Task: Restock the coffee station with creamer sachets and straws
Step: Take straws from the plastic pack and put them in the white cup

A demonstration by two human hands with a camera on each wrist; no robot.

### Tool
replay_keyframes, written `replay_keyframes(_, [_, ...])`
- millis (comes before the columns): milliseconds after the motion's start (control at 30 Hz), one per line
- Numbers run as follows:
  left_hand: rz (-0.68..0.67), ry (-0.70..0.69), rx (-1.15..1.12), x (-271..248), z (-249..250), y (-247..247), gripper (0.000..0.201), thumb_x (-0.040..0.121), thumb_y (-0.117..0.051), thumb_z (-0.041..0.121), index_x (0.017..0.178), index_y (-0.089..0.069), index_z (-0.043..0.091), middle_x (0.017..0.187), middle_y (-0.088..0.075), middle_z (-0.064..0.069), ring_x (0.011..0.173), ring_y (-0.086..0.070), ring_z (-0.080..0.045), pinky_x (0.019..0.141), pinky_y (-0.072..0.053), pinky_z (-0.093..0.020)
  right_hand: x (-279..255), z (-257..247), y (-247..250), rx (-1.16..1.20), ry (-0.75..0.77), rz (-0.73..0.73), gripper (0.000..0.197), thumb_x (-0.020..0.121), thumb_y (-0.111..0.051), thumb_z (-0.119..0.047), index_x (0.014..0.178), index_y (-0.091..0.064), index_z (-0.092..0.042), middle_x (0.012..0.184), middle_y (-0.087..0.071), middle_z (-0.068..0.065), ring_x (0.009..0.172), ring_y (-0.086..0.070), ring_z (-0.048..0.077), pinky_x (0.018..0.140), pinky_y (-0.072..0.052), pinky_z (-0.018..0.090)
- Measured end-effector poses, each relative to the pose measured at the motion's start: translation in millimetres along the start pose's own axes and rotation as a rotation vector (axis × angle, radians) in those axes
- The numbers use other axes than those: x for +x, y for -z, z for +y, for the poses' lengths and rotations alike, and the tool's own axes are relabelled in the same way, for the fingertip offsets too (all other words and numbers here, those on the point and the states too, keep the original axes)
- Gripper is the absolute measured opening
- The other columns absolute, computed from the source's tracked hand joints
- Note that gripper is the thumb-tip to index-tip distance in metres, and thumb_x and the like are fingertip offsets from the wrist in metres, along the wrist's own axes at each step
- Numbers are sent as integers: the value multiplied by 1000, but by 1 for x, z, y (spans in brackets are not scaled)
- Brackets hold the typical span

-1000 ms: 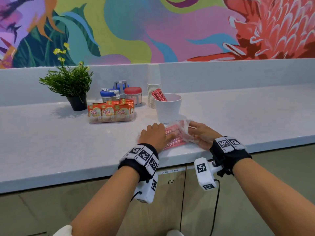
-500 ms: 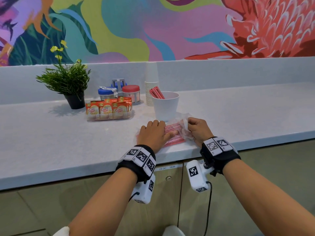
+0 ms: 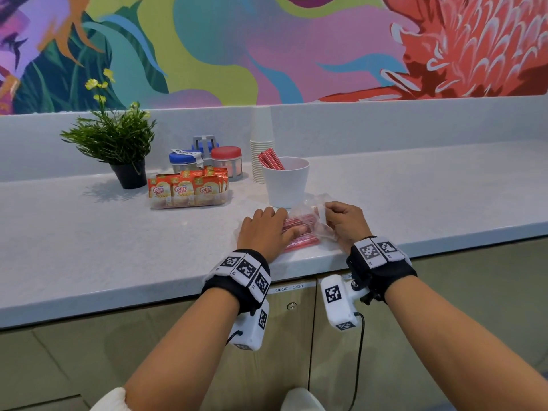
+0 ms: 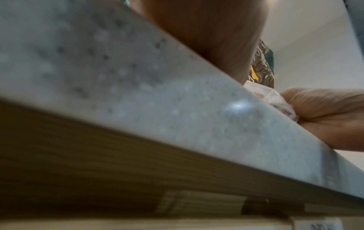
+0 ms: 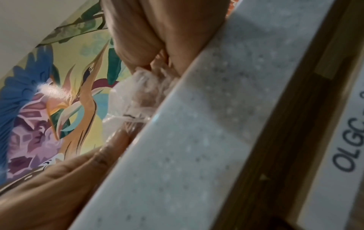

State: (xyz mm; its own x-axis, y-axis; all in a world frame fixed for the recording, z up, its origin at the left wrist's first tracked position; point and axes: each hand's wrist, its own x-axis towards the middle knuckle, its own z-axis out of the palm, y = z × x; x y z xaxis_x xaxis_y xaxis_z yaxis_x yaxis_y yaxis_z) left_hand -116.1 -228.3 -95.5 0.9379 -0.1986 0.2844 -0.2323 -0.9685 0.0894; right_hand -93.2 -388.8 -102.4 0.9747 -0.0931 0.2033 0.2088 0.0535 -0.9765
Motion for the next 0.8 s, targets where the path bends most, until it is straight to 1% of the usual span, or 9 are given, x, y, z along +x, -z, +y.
replay_keyframes(67, [-3, 4, 10, 0, 0, 0, 53, 93, -33, 57, 124, -45, 17, 126, -52, -8, 116, -46, -27, 95, -36, -40, 0, 0, 0, 7, -17, -29, 14, 88, -56, -4, 78, -66, -7, 74, -62, 8, 65, -59, 21, 59, -50, 31])
replay_keyframes(133, [0, 3, 19, 0, 1, -1, 53, 93, -33, 56, 125, -44, 16, 126, -52, -8, 117, -46, -27, 95, -36, -40, -3, -3, 0, -55, -15, -127, 13, 87, -58, -6, 78, -64, -12, 73, -61, 5, 58, -58, 13, 46, -46, 23])
replay_keyframes(200, [5, -2, 16, 0, 0, 0, 52, 94, -33, 55, 126, -44, 16, 127, -51, -8, 117, -46, -28, 95, -36, -40, -6, -5, -2, -129, -1, -191, 12, 86, -60, -6, 79, -64, -15, 72, -61, 3, 55, -55, 9, 41, -40, 15])
replay_keyframes(300, [2, -19, 8, 0, 0, 0, 49, 94, -35, 54, 124, -44, 17, 126, -51, -8, 115, -46, -27, 95, -36, -39, -4, -2, 1, -103, 0, -150, 15, 84, -60, 0, 75, -65, -11, 65, -60, 4, 49, -53, 11, 38, -39, 18])
replay_keyframes(433, [-14, -19, -24, 0, -1, 0, 52, 93, -34, 56, 125, -43, 17, 126, -51, -8, 116, -46, -27, 96, -36, -40, -2, 0, 5, 69, -29, -39, 20, 83, -58, 5, 70, -62, -9, 66, -58, 7, 56, -53, 18, 56, -45, 31])
replay_keyframes(567, [-30, 3, -20, -1, -1, 1, 54, 93, -32, 56, 130, -40, 17, 129, -49, -9, 118, -45, -28, 97, -36, -41, -4, -4, 8, 332, -50, 109, 14, 85, -58, 2, 73, -57, -7, 43, -55, -4, 35, -44, 2, 36, -36, 12])
replay_keyframes(633, [-29, 3, -13, -1, -1, 1, 54, 93, -31, 56, 130, -39, 17, 129, -49, -9, 119, -45, -28, 96, -36, -41, -4, -5, 7, 398, -79, 95, 12, 87, -58, -3, 76, -56, -8, 45, -56, -5, 34, -44, 1, 33, -35, 12])
replay_keyframes(733, [-32, 1, -12, -1, 0, 1, 53, 94, -30, 56, 128, -40, 17, 129, -49, -10, 118, -45, -29, 96, -36, -41, -6, -9, 4, 331, -117, -25, 7, 88, -57, -7, 83, -58, -12, 57, -59, 0, 38, -51, 4, 35, -41, 14])
replay_keyframes(800, [-40, -4, -1, -2, -1, 2, 52, 95, -28, 54, 128, -40, 16, 128, -49, -10, 117, -45, -29, 95, -36, -41, -6, -11, 6, 308, -122, -24, 9, 87, -57, -4, 80, -57, -10, 49, -57, -2, 34, -47, 4, 33, -39, 13])
